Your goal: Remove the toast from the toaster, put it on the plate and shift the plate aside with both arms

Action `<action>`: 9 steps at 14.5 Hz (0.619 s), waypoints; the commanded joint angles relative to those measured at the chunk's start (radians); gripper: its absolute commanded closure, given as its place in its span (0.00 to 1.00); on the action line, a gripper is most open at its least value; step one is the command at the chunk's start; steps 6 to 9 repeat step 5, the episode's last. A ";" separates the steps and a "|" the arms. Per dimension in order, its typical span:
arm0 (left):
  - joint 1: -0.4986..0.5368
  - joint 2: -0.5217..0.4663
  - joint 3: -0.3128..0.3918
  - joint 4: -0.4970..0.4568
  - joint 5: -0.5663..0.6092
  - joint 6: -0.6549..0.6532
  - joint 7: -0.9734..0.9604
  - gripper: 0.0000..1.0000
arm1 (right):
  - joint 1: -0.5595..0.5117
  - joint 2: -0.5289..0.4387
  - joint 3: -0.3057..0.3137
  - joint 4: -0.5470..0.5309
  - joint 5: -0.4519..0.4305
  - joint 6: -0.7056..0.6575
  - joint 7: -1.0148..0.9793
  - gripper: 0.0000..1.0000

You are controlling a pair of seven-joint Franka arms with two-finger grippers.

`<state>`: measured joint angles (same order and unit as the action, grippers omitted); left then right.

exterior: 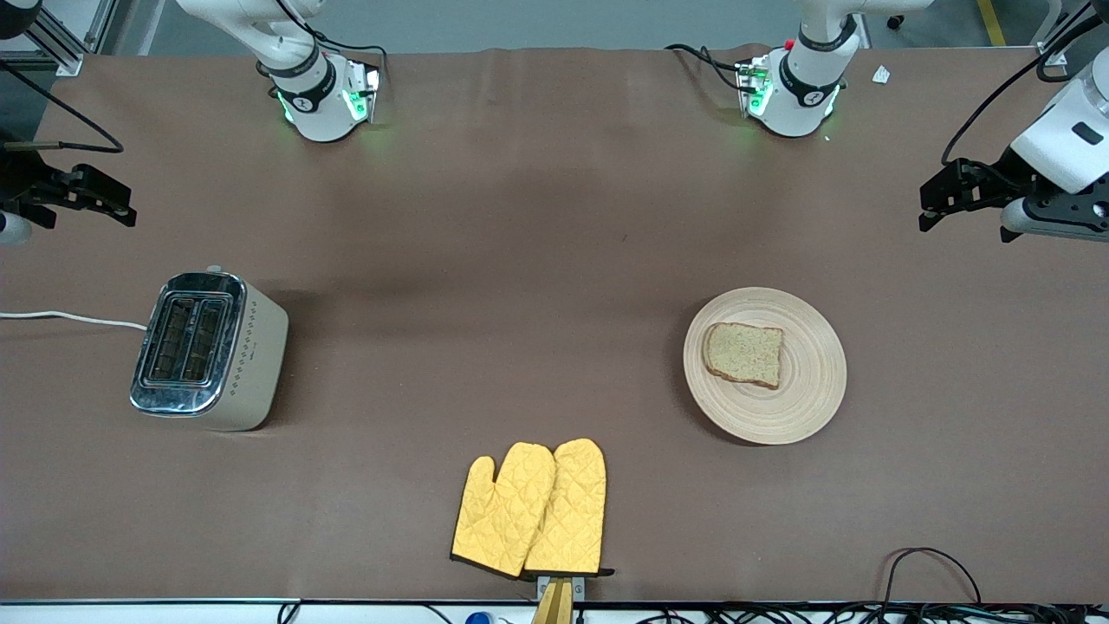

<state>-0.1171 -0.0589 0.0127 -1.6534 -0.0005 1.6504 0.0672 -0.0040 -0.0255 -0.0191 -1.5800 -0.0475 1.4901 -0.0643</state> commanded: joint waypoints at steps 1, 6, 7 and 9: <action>-0.006 0.017 0.007 0.017 -0.006 0.011 -0.047 0.00 | -0.001 -0.017 0.004 -0.006 0.018 -0.010 -0.006 0.00; -0.004 0.025 0.004 0.030 0.004 0.015 -0.072 0.00 | -0.007 -0.017 -0.004 -0.006 0.070 -0.011 -0.008 0.00; -0.004 0.025 0.004 0.030 0.004 0.015 -0.072 0.00 | -0.007 -0.017 -0.004 -0.006 0.070 -0.011 -0.008 0.00; -0.004 0.025 0.004 0.030 0.004 0.015 -0.072 0.00 | -0.007 -0.017 -0.004 -0.006 0.070 -0.011 -0.008 0.00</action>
